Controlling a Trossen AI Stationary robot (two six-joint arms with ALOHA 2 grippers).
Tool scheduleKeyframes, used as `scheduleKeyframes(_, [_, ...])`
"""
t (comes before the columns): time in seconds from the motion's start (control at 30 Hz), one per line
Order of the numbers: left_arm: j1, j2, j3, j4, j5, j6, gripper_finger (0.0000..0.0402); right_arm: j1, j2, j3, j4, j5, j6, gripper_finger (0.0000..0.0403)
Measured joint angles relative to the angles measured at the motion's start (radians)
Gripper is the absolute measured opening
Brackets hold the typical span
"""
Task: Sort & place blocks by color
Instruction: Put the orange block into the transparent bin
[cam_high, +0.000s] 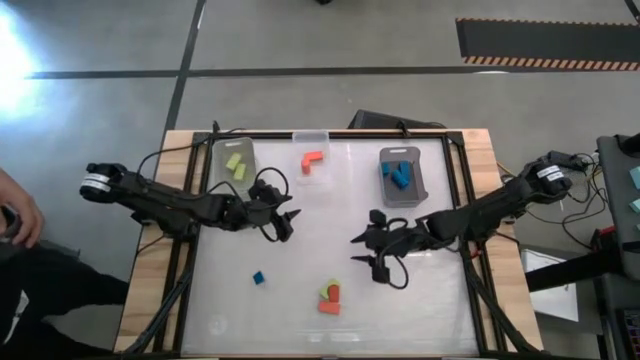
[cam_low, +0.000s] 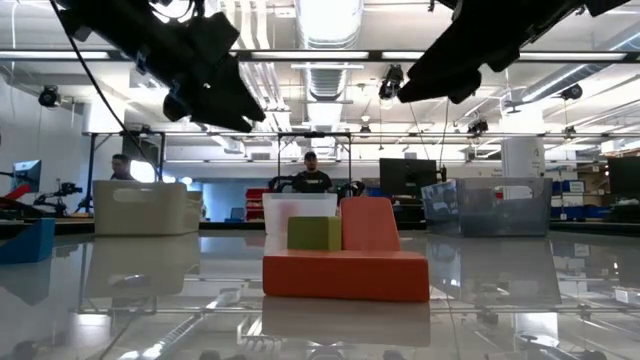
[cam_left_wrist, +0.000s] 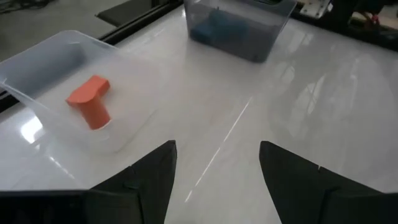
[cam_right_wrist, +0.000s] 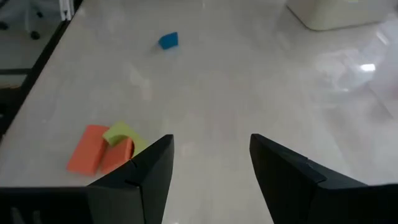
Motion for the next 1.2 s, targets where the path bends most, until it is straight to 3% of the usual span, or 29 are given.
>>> scheduleKeyframes(0.6, [-0.001, 0.072, -0.013, 0.094, 0.0, 0.003, 0.0215, 0.01, 0.294, 0.002, 0.303, 0.001, -0.042, 0.0203])
scheduleKeyframes(1.2, [-0.001, 0.072, -0.017, 0.107, 0.0, 0.004, 0.0215, 0.01, 0.3, 0.002, 0.348, 0.004, -0.053, 0.0203])
